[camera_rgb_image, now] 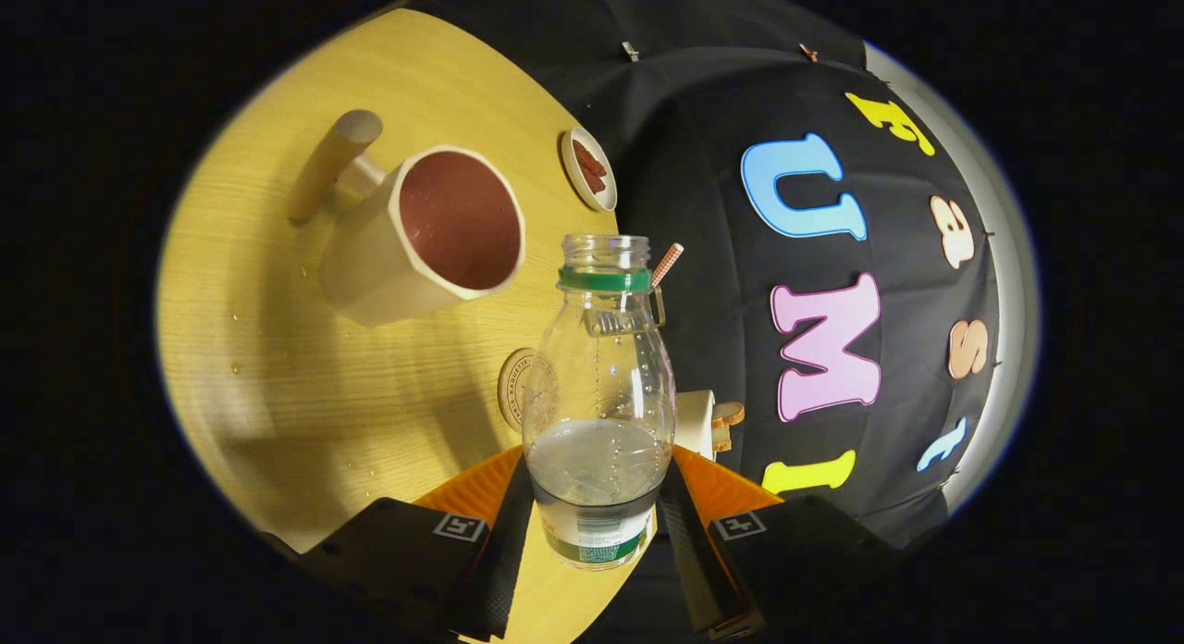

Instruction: Take the bottle from table, then pour the juice into the cup, finally place the bottle on the coaster

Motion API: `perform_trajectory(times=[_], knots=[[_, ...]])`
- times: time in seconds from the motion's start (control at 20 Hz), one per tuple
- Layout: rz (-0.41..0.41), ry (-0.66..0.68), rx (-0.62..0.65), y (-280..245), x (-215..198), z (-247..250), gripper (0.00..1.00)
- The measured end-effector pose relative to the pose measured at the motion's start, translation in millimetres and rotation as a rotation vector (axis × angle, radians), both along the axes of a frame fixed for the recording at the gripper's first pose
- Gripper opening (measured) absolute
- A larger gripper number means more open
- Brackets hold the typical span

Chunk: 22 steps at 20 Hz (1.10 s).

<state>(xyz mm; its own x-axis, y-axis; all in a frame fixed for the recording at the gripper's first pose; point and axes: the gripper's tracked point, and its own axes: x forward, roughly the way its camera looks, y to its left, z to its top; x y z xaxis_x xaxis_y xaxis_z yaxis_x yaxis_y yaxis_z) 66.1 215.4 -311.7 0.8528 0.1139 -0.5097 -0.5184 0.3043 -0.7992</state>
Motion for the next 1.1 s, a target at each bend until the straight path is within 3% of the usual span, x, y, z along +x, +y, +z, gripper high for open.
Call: perform_trajectory(times=[0.65,1.1], knots=[[0.109,-0.019,-0.183,7.1,10.5,-4.3,0.74],[0.138,-0.053,-0.250,4.8,18.7,7.0,0.73]])
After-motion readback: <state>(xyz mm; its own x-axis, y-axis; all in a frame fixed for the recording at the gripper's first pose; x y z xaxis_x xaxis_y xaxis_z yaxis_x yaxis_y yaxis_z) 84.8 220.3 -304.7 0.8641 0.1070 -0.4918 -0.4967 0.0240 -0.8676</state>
